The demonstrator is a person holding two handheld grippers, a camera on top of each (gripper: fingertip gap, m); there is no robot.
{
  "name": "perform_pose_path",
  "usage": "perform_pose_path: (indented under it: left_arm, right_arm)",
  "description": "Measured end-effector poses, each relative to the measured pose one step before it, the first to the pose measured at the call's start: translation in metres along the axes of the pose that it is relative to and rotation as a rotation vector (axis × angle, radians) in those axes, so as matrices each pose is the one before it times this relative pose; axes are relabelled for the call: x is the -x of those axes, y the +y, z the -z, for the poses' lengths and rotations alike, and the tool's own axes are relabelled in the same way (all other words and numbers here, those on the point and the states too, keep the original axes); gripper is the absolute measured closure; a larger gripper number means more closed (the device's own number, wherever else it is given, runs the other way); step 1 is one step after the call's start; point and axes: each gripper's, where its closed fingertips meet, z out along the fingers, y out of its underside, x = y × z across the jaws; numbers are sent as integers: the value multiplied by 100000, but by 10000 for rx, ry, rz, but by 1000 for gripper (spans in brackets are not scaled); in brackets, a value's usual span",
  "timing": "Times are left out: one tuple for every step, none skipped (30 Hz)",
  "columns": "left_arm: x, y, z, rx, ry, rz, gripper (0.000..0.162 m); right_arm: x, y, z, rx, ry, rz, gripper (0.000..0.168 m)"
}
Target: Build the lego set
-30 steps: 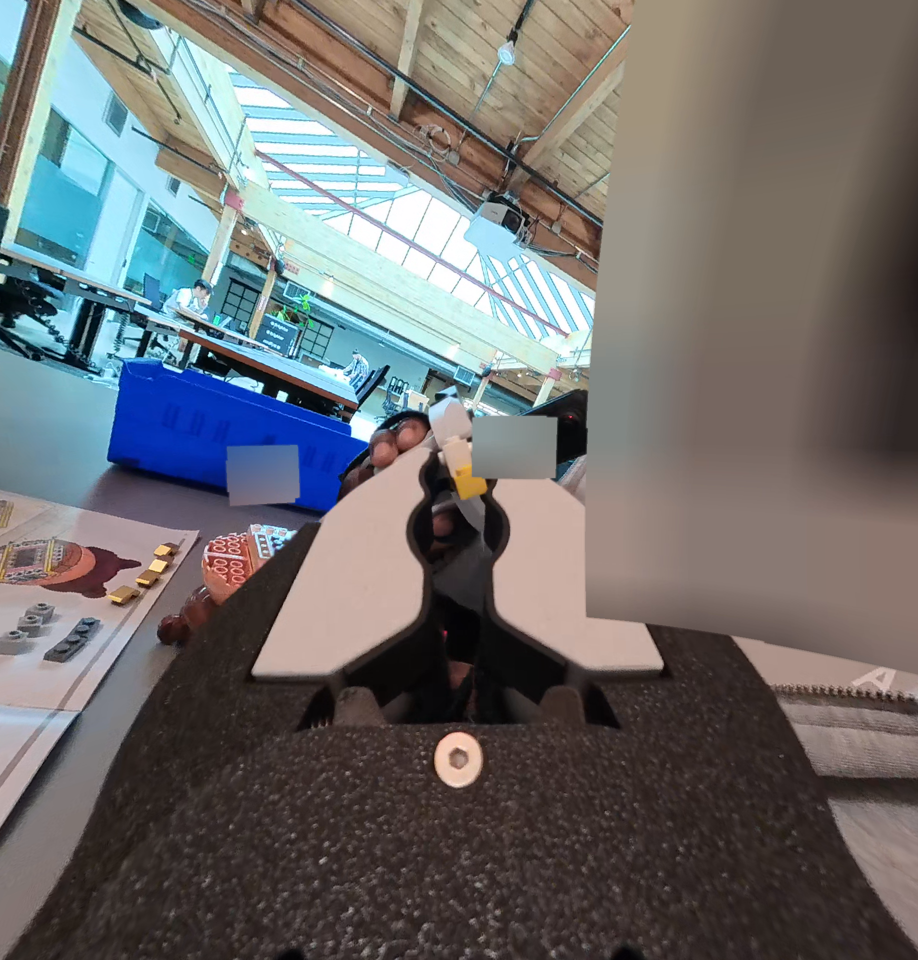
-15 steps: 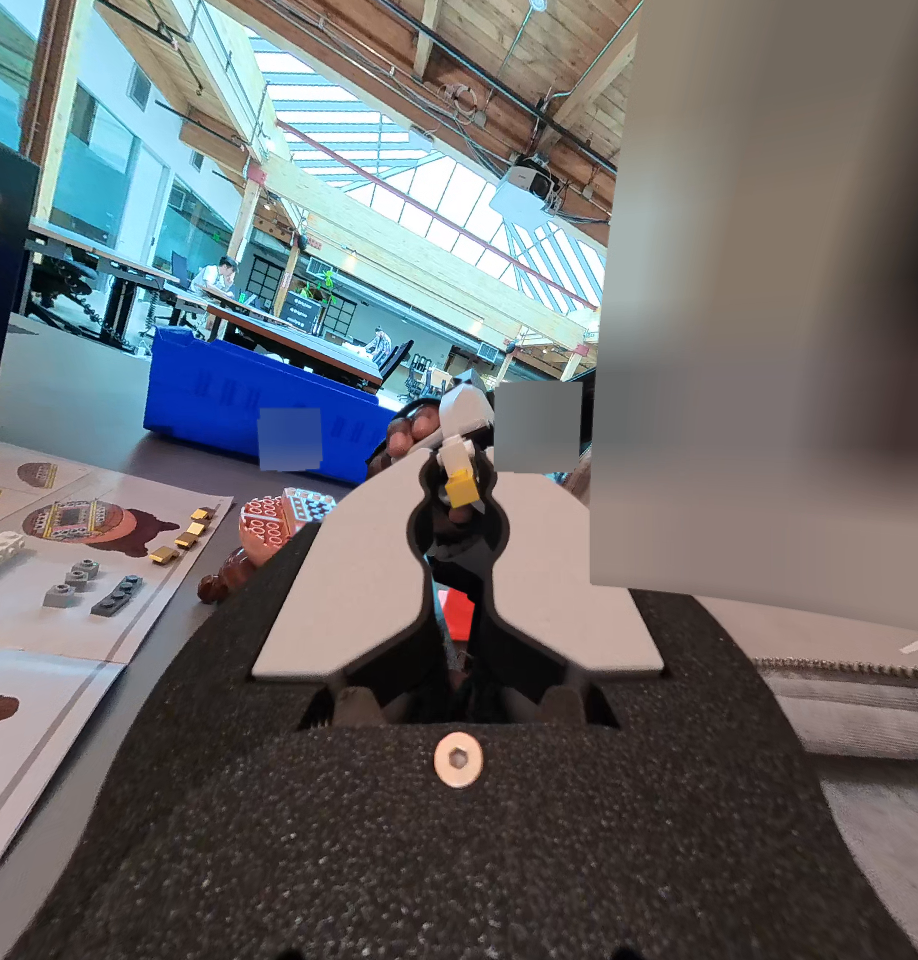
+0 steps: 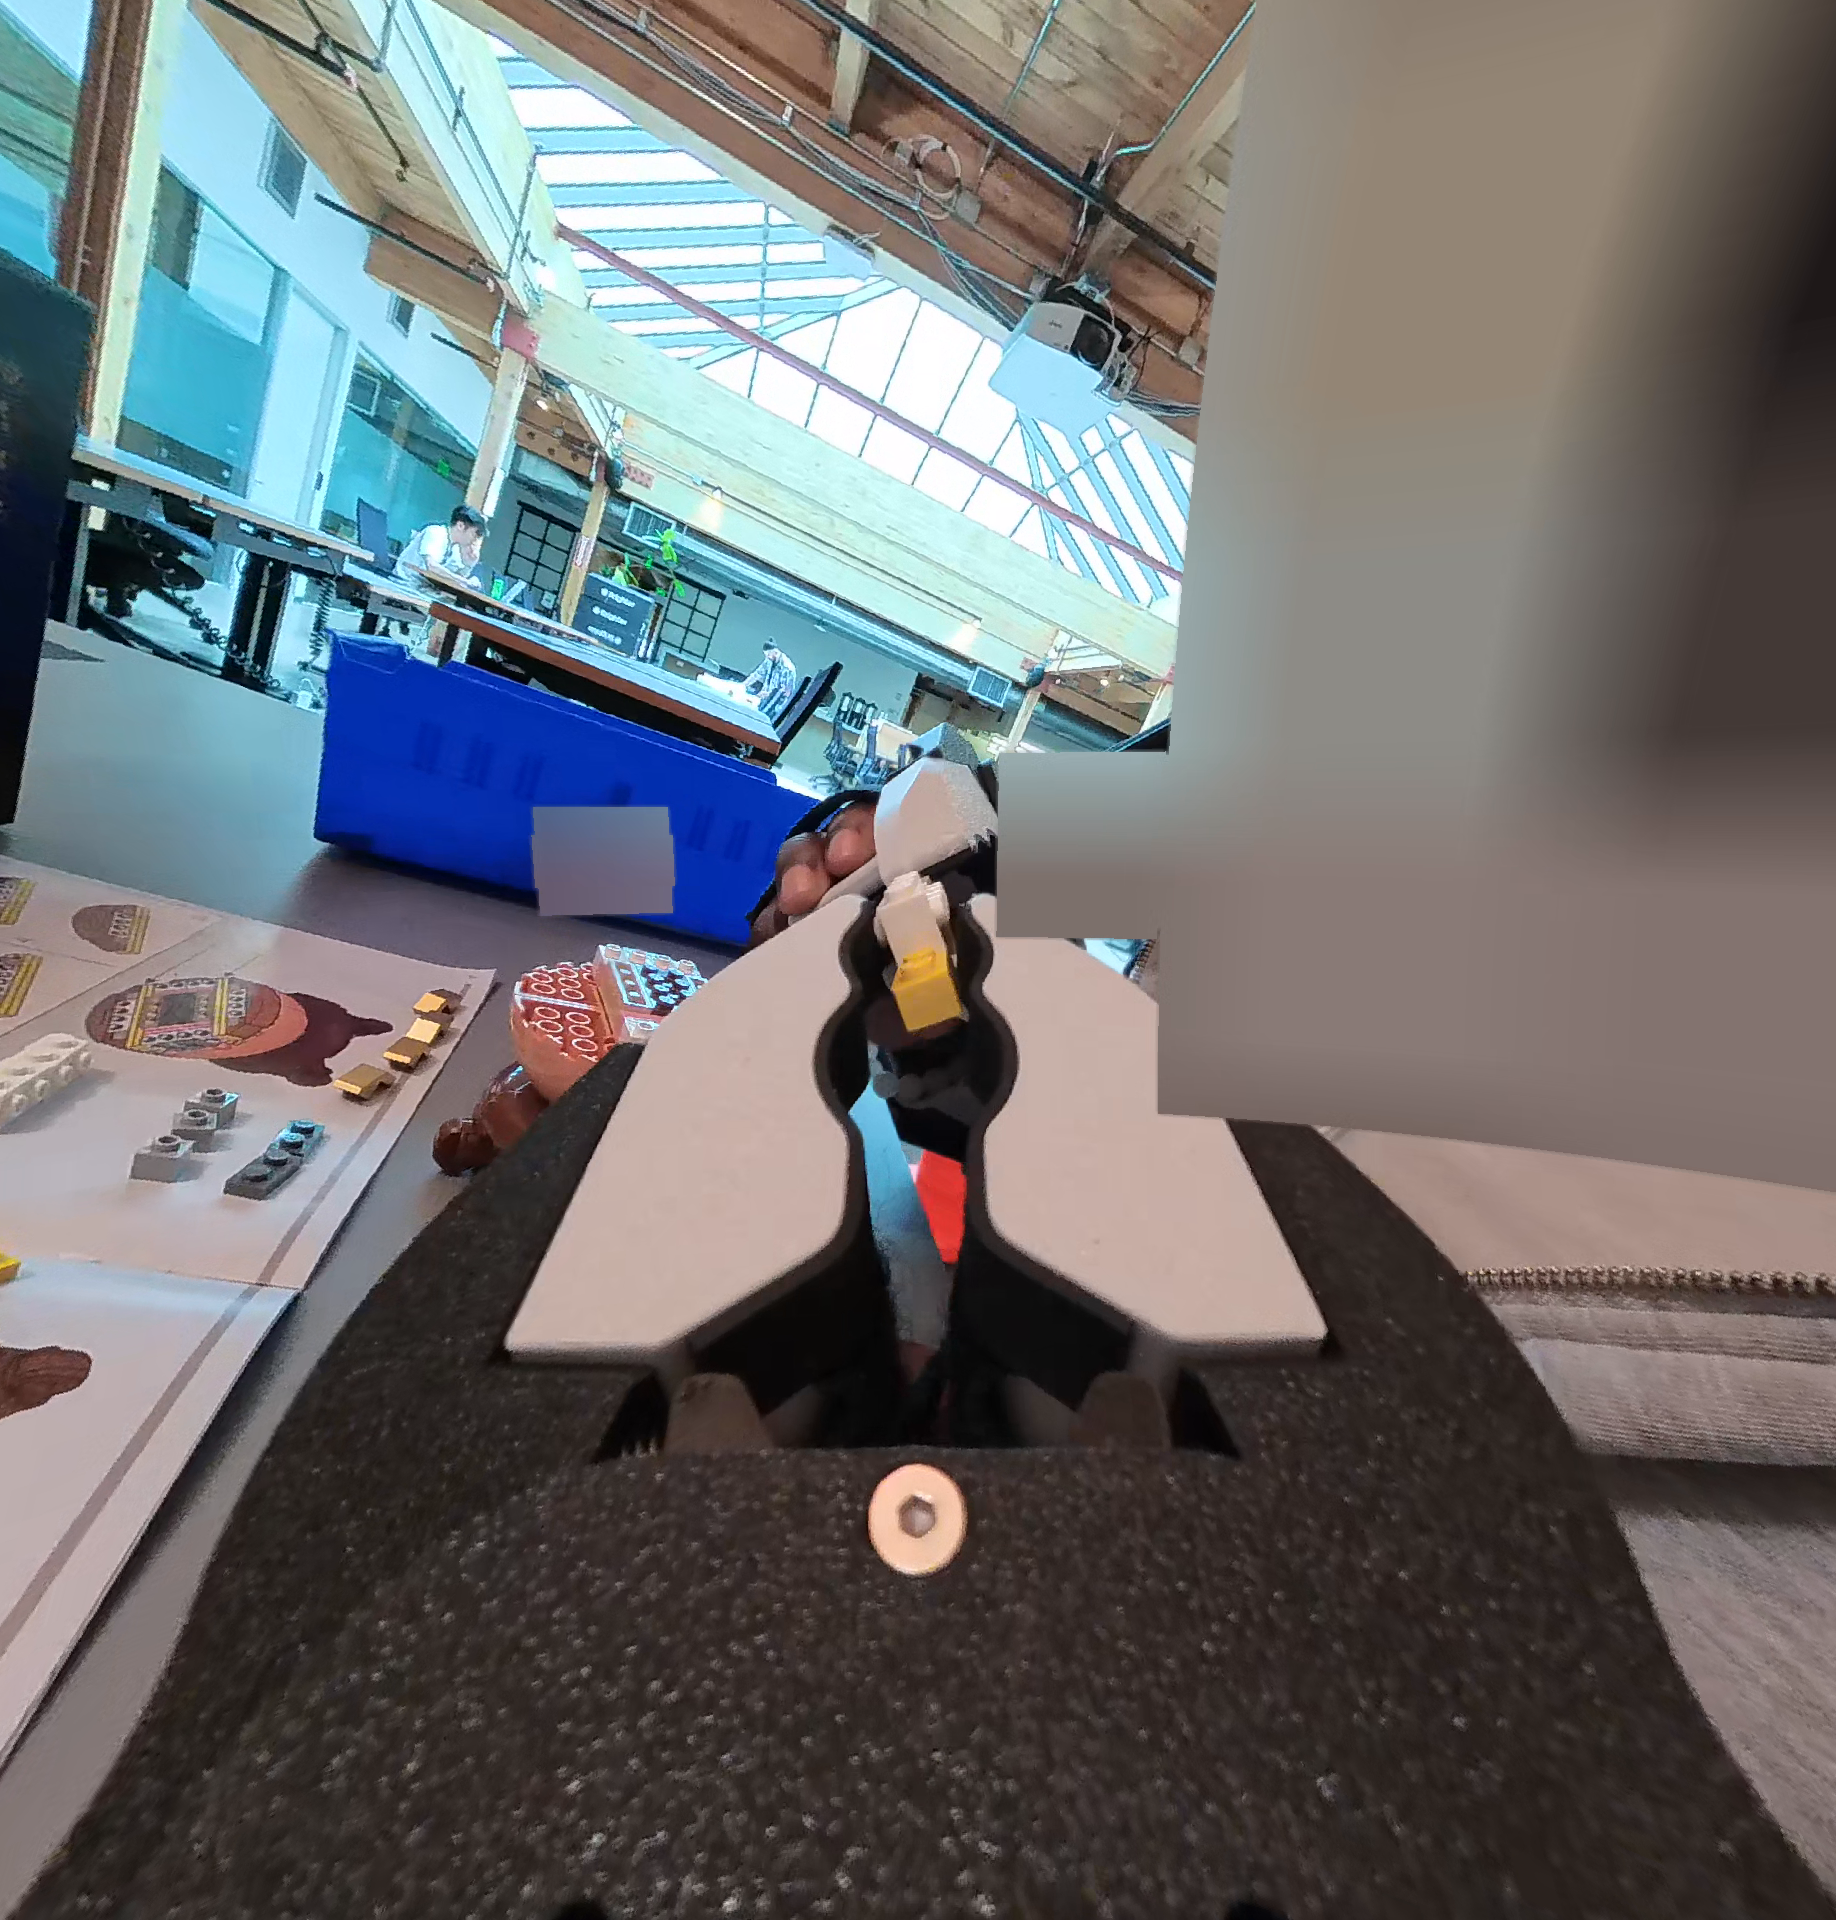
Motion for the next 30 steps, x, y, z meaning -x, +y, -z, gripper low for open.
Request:
perform_pose_path:
  left_arm:
    - [21, 5, -16, -32, 8, 58, 149]
    - [-11, 30, -10, -7, 24, 38, 149]
    - [-30, 23, 6, 7, 31, 13, 149]
    - [-46, 16, -2, 5, 28, -8, 149]
    - [-16, -16, 9, -17, 12, -4, 149]
    - [-1, -56, -9, -57, 0, 17, 149]
    - [-11, -102, -9, -86, 16, 37, 149]
    - [-22, -118, 2, -102, 31, 55, 149]
    - [-30, -171, -5, -132, 37, 73, 150]
    - [-109, -267, 31, -189, 90, 85, 150]
    - [-169, -460, 100, -315, 141, 139, 151]
    - [-188, -700, 206, -470, 186, 283, 151]
    - [-313, -801, 291, -519, 305, 417, 151]
    - [-348, -703, 273, -423, 331, 446, 151]
    - [-316, -456, 187, -251, 287, 396, 151]
    - [-344, -243, 64, -121, 266, 293, 151]
    - [-294, -169, -72, -105, 189, 156, 151]
    - [-330, -62, -151, -80, 184, 76, 151]
    - [-428, 97, -243, 10, 267, 117, 151]
    - [-442, 202, -274, 67, 298, 176, 151]
    - [-379, 227, -298, 60, 277, 176, 151]
    - [-318, 208, -280, 34, 245, 148, 151]
    - [-224, 169, -248, -1, 191, 119, 151]
    - [-143, 98, -211, -41, 122, 94, 151]
    - [-110, 114, -175, -25, 101, 82, 151]
    - [-70, 184, -154, 41, 73, 75, 151]
    - [19, 212, -131, 69, 19, 58, 151]
    - [-28, 157, -115, 36, 54, 54, 151]
    - [-166, 51, -113, -31, 155, 90, 151]
    - [-157, 2, -133, -57, 141, 107, 151]
  right_arm:
    - [3, 11, 17, -6, 4, 2, 154]
    - [22, -6, 16, -6, -4, -4, 154]
    - [26, -28, 22, -8, -8, -12, 154]
    - [32, -35, 11, 1, -2, -5, 154]
    - [-30, -15, -7, 23, 24, 5, 154]
    - [-51, -20, -21, 34, 35, 2, 154]
    - [-68, -75, -22, 8, 26, -9, 154]
    - [-111, -90, -34, 25, 61, 4, 154]
    - [-185, -116, -51, 35, 117, 46, 154]
    - [-254, -260, -6, -45, 146, 29, 154]
    - [-308, -401, 113, -160, 89, -60, 153]
    - [-373, -506, 230, -274, -6, -185, 146]
    - [-399, -504, 294, -307, -91, -309, 143]
    - [-477, -484, 261, -319, -79, -365, 140]
    - [-386, -448, 161, -306, -109, -292, 137]
    - [-193, -305, 1, -209, -185, -130, 135]
    - [-14, -147, -206, -81, -220, 43, 132]
    - [180, -4, -376, 29, -262, 203, 129]
    - [316, 8, -479, 43, -291, 271, 129]
    - [328, -162, -532, -64, -252, 252, 129]
    - [276, -295, -544, -155, -173, 155, 130]
    - [259, -322, -516, -191, -165, 52, 131]
    - [335, -333, -455, -197, -200, 33, 133]
    - [241, -299, -355, -160, -125, 87, 136]
    - [83, -307, -264, -151, -3, 106, 137]
    - [-18, -292, -196, -127, 59, 67, 141]
    - [-47, -327, -113, -131, 72, 56, 147]
    - [-12, -348, -19, -133, 65, 88, 150]
    - [-1, -202, -16, -26, 79, 69, 150]
    - [24, -188, 23, -26, 71, 37, 150]
